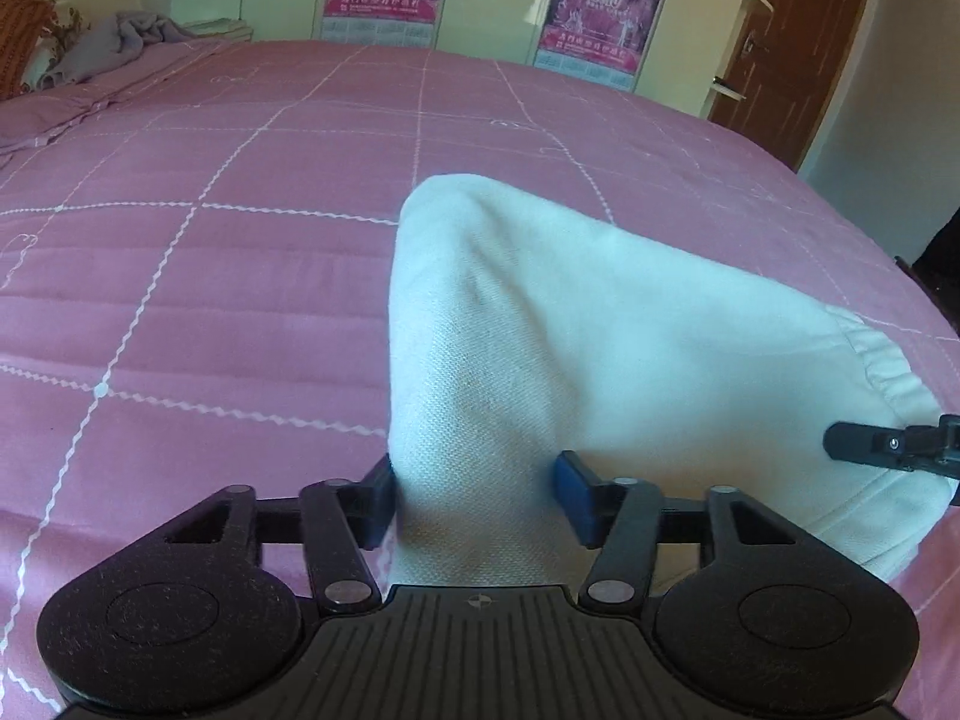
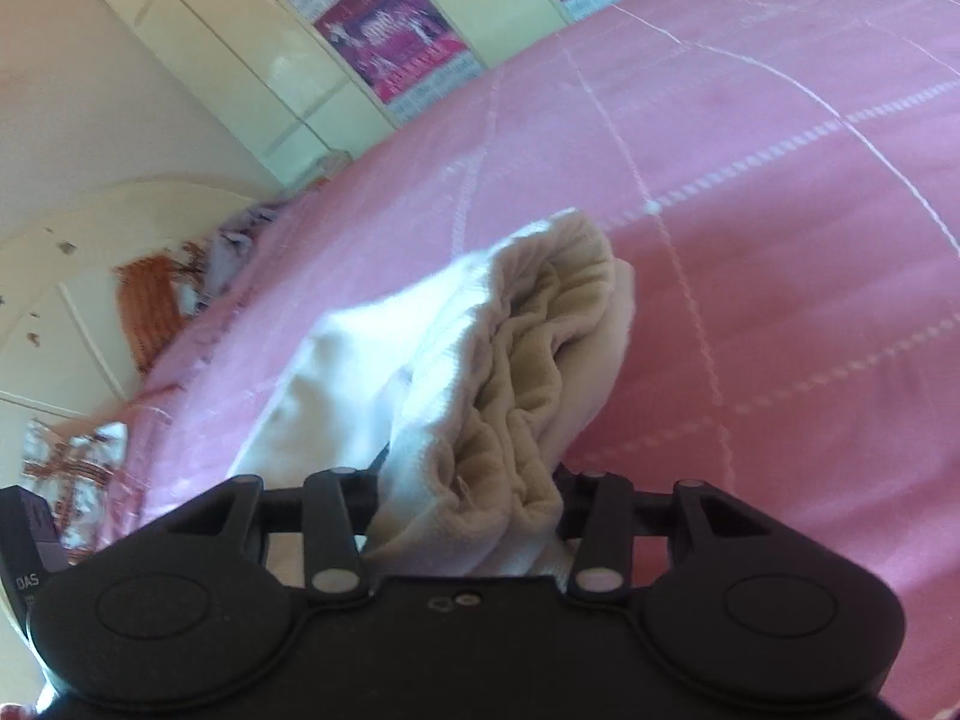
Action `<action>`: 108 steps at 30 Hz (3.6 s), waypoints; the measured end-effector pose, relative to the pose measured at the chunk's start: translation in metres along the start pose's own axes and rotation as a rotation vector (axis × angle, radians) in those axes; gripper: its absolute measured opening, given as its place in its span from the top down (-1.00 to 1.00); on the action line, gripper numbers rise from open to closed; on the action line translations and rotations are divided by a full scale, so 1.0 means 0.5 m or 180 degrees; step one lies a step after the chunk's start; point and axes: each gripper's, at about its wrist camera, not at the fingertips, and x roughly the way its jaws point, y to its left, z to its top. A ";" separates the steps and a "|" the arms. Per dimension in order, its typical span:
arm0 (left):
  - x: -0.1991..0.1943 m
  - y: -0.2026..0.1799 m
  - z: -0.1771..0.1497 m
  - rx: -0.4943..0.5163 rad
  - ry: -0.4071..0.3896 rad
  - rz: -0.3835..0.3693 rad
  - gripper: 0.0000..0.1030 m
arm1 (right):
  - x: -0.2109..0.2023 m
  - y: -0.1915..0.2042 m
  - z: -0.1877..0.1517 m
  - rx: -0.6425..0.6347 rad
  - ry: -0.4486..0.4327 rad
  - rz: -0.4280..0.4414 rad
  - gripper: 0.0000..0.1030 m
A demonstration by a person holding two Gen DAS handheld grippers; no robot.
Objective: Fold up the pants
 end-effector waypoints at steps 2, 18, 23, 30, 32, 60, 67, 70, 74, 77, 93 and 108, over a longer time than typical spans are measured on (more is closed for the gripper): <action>-0.004 -0.001 0.001 0.0004 0.0024 0.0027 -0.35 | 0.009 -0.011 -0.018 -0.0022 0.0079 -0.0267 -0.21; -0.093 -0.092 -0.040 0.0334 0.0064 0.0130 -0.59 | -0.128 0.153 -0.083 -0.1009 -0.0437 -0.0850 0.43; -0.069 -0.100 -0.044 0.0272 0.0164 0.0268 -0.60 | -0.045 0.122 -0.132 -0.1186 0.0060 -0.1282 0.44; -0.068 -0.109 -0.034 0.0184 0.0242 0.0520 -1.00 | -0.047 0.130 -0.122 -0.1101 0.0081 -0.1327 0.38; -0.072 -0.098 -0.035 0.0032 0.0266 0.0505 -1.00 | -0.065 0.131 -0.122 -0.1009 0.0043 -0.1260 0.33; -0.463 -0.196 -0.089 0.0560 -0.0609 0.1030 -1.00 | -0.315 0.261 -0.265 -0.0862 -0.0305 -0.0638 -0.13; -0.718 -0.223 -0.163 0.0650 -0.1222 0.0914 -1.00 | -0.441 0.322 -0.337 -0.1001 -0.0522 -0.0445 -0.24; -0.805 -0.226 -0.206 0.0591 -0.1499 0.0957 -1.00 | -0.499 0.335 -0.367 -0.1071 -0.0624 -0.0412 -0.28; -0.852 -0.203 -0.235 0.0378 -0.1389 0.0805 -1.00 | -0.557 0.341 -0.404 -0.1078 -0.0722 -0.0396 -0.37; -0.867 -0.183 -0.257 0.0318 -0.1355 0.0815 -1.00 | -0.588 0.344 -0.428 -0.1113 -0.0782 -0.0428 -0.42; -0.815 -0.188 -0.273 0.0129 -0.0555 0.0472 -1.00 | -0.688 0.381 -0.443 -0.1037 -0.1268 -0.0818 -1.00; -0.811 -0.225 -0.290 0.0168 -0.0591 0.0791 -1.00 | -0.697 0.352 -0.431 -0.0972 -0.1360 -0.0856 -1.00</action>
